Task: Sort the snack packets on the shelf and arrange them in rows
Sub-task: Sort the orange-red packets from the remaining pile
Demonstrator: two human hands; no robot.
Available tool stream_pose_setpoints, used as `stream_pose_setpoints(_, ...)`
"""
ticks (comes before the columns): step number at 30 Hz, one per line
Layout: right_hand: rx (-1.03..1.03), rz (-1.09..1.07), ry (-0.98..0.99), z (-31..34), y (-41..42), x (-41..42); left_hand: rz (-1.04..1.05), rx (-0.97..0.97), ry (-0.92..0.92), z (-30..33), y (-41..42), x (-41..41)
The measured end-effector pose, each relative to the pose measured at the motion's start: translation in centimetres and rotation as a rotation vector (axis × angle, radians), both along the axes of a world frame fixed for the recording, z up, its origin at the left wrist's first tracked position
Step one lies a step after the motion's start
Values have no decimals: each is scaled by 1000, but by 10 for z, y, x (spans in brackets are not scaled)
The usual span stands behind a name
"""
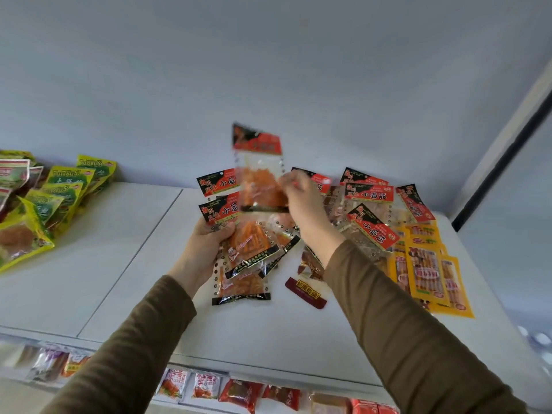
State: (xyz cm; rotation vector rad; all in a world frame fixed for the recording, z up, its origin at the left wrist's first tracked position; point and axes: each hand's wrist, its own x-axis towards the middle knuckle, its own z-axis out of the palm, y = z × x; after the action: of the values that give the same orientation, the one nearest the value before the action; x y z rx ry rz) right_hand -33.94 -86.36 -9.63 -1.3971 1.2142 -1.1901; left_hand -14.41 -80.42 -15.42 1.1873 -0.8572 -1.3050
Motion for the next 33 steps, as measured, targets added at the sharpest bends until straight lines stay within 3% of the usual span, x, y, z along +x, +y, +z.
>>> stream_pose_setpoints(2, 35, 7, 116, -18, 5, 14, 6, 3, -55, 3, 0, -4)
stream_pose_setpoints(6, -89, -84, 266, -40, 2, 24, 27, 0, -58, 8, 4, -6)
stream_pose_setpoints(11, -215, -68, 486, -45, 6, 30, 14, 12, 63, 15, 6, -8)
stream_pose_setpoints(16, -169, -125, 431, -51, 5, 38, -120, -37, 111, 22, 14, -8)
stream_pose_setpoints(19, -178, -169, 387, -55, 9, 40, -271, -58, 48, 15, 21, 2)
stream_pose_setpoints(23, -272, -230, 384, -62, 19, 51, -331, 107, -38, 18, 30, 9)
stream_pose_setpoints(25, -302, -243, 350, -62, 23, 59, -279, 147, -57, 21, 31, 8)
stream_pose_setpoints(28, -301, -124, 218, -66, 25, 71, -27, 130, -23, 19, 29, 8)
stream_pose_setpoints(33, 39, 206, -50, -64, 21, 78, 201, 66, -1, 11, 28, 21)
